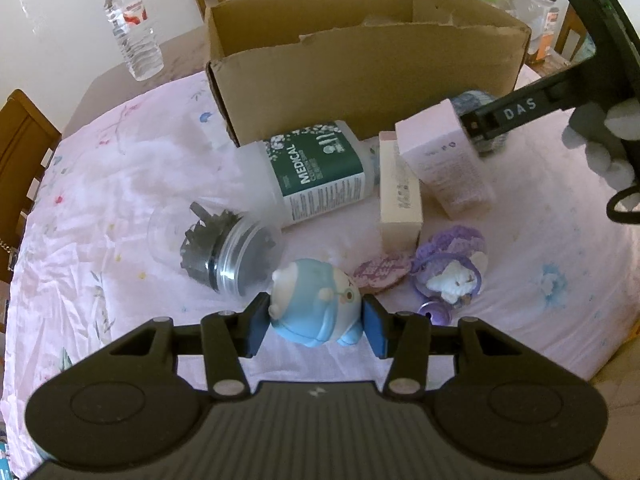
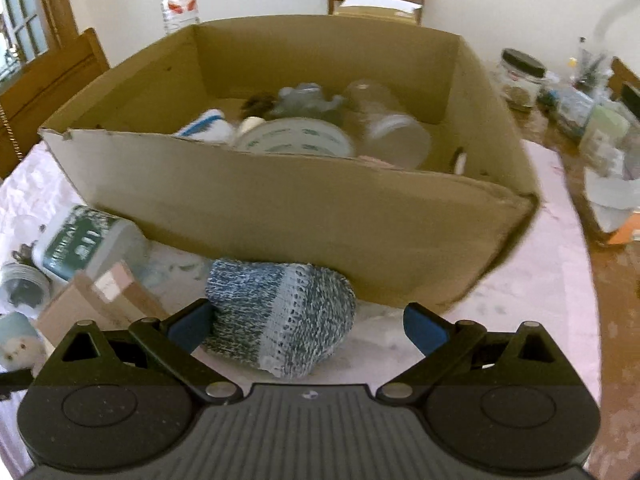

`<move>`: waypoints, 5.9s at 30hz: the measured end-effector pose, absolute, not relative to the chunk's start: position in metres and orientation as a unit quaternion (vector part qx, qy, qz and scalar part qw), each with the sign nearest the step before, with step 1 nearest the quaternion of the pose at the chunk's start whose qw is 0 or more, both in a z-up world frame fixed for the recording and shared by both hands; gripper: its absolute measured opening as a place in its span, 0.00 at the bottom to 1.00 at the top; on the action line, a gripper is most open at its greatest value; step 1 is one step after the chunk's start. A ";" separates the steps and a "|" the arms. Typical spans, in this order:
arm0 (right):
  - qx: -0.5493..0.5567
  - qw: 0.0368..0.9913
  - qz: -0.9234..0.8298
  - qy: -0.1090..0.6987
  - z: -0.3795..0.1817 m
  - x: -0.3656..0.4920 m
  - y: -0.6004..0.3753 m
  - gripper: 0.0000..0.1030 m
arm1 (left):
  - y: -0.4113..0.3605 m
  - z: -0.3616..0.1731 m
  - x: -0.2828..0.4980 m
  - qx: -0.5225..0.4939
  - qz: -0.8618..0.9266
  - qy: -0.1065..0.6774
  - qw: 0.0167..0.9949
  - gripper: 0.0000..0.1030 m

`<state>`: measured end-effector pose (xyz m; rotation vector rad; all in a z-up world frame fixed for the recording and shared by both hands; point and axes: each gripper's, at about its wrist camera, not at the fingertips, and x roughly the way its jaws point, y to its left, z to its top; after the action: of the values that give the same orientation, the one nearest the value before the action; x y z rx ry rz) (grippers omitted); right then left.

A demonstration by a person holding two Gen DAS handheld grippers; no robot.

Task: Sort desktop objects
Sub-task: 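Grasp the blue-grey knit sock with the right tool, then carry the blue plush toy and knit sock into the box and open both tools, then move the left tool to the purple scrunchie and grasp it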

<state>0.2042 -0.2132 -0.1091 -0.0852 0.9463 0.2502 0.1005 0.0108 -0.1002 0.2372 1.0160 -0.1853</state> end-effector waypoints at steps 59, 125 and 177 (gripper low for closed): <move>-0.176 0.879 0.247 0.368 0.023 0.188 -0.224 0.74 | -0.023 0.026 0.169 0.139 -0.161 0.382 0.899 0.46; -0.231 0.833 0.383 0.324 0.022 0.316 -0.111 0.86 | 0.050 -0.006 0.129 0.046 0.019 0.460 0.887 0.88; -0.208 0.861 0.318 0.337 -0.035 0.149 -0.209 0.95 | -0.061 -0.094 0.086 0.003 -0.029 0.472 0.881 0.64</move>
<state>0.1485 -0.2089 -0.0349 -0.4361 0.7076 0.6680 0.0858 -0.0609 -0.0935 0.0062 0.9838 -0.0612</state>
